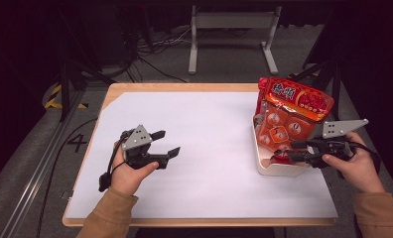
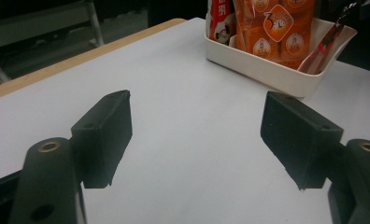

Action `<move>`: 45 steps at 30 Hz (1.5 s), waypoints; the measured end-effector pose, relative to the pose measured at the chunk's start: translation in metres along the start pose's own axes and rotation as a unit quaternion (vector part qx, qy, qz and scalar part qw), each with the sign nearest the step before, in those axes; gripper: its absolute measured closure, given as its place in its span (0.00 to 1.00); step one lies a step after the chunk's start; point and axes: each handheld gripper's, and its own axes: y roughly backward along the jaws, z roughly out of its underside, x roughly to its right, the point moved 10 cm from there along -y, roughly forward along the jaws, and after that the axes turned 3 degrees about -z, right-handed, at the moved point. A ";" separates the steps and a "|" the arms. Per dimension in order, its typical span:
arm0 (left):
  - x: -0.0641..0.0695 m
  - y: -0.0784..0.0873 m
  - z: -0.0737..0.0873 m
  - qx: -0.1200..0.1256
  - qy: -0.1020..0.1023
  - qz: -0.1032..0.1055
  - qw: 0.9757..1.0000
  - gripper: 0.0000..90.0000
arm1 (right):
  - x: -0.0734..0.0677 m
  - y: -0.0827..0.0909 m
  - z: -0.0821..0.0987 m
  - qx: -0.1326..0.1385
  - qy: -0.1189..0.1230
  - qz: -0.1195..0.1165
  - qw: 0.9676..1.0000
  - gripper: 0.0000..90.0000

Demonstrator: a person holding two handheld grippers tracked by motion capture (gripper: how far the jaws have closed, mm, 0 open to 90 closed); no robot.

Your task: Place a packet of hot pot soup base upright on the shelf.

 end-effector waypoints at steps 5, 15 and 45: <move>-0.001 0.008 0.005 0.000 0.002 -0.007 1.000 0.27 | -0.009 -0.001 -0.019 0.025 0.023 0.023 0.999 0.40; -0.007 0.030 0.017 0.002 0.006 -0.022 1.000 0.25 | -0.034 -0.010 -0.061 0.095 0.020 0.065 0.993 0.32; -0.015 0.048 0.051 0.010 0.039 -0.027 0.999 0.21 | -0.059 -0.080 -0.047 0.150 -0.024 0.114 0.982 0.27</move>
